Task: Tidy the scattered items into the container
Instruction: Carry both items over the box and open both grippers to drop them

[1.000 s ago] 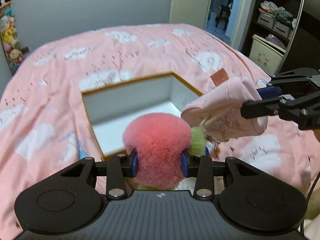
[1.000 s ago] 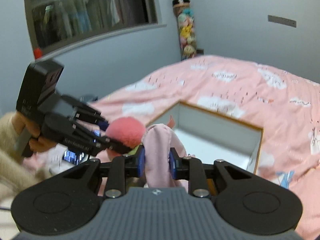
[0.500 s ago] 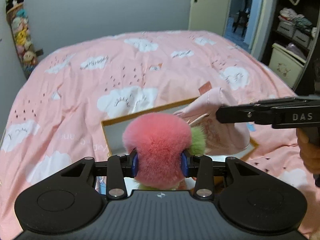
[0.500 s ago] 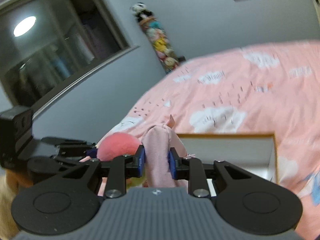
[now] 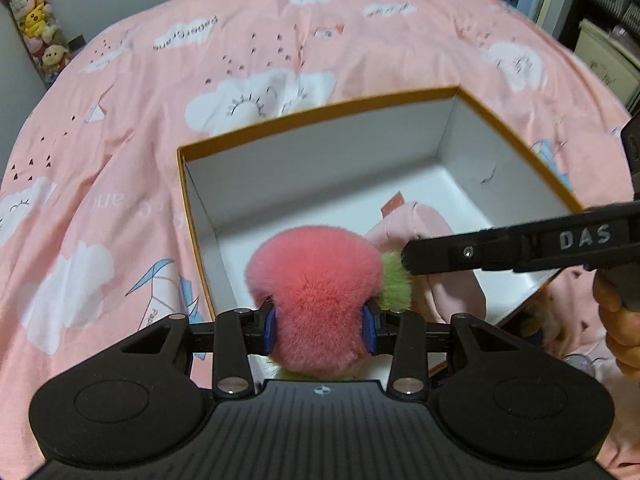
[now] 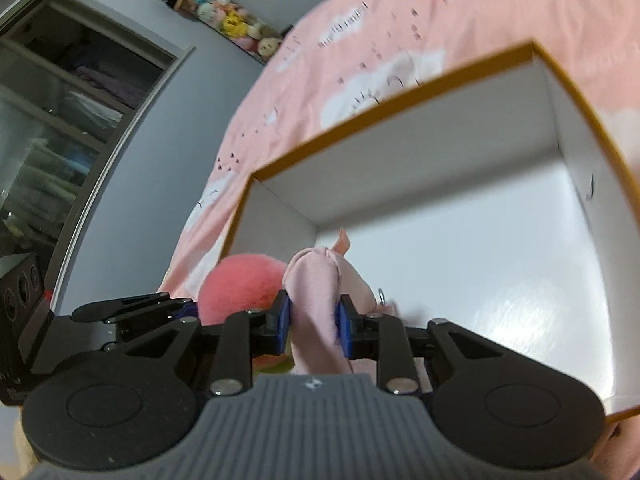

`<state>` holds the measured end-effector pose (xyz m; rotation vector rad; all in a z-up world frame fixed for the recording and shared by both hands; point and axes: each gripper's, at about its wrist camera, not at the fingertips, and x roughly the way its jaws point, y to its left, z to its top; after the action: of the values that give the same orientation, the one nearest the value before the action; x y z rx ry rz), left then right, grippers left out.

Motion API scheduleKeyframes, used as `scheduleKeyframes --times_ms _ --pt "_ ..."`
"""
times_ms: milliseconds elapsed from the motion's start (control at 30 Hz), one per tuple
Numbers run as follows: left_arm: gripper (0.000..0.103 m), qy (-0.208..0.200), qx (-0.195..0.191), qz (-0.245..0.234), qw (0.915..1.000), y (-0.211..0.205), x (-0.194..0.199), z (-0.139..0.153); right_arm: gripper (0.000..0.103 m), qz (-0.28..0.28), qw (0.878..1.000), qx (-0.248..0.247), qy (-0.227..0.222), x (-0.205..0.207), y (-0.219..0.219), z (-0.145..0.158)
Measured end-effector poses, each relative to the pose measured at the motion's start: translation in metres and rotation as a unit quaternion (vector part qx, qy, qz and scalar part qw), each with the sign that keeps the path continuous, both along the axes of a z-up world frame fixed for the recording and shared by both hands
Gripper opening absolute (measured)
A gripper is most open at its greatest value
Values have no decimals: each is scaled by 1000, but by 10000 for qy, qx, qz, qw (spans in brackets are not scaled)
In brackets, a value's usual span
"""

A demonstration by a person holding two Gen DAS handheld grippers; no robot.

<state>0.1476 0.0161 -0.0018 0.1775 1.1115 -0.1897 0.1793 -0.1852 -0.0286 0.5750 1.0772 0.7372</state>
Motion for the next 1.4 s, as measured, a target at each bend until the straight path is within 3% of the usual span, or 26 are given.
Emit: scheduleKeyframes --times_ms 267,400,500,633,800,1067,1200,1400 --pt "47 329 578 -15 9978 -10 10 -14 32 -33 9997 -122 212 10 0 2" --pt "48 367 659 -57 9971 -13 9 -16 35 -33 9960 -894 73 14 1 6" --pt "48 307 730 -70 9968 -14 10 -15 35 -26 9932 -1154 144 20 0 -1" --pt "48 250 689 -78 9973 -11 9 -9 35 75 9876 -1540 288 28 3 -12" --pt "48 89 677 -61 9977 -6 5 3 33 366 9851 -1600 509 31 11 -24" --pt "48 -39 645 -103 9979 -5 -4 10 34 819 9740 -2094 285 24 34 -22" --pt "49 -62 629 -122 9979 -5 -8 10 49 842 9667 -2406 226 22 38 -21" --pt "52 -179 553 -154 9982 -3 -16 12 53 744 9643 -2542 -35 16 41 -18"
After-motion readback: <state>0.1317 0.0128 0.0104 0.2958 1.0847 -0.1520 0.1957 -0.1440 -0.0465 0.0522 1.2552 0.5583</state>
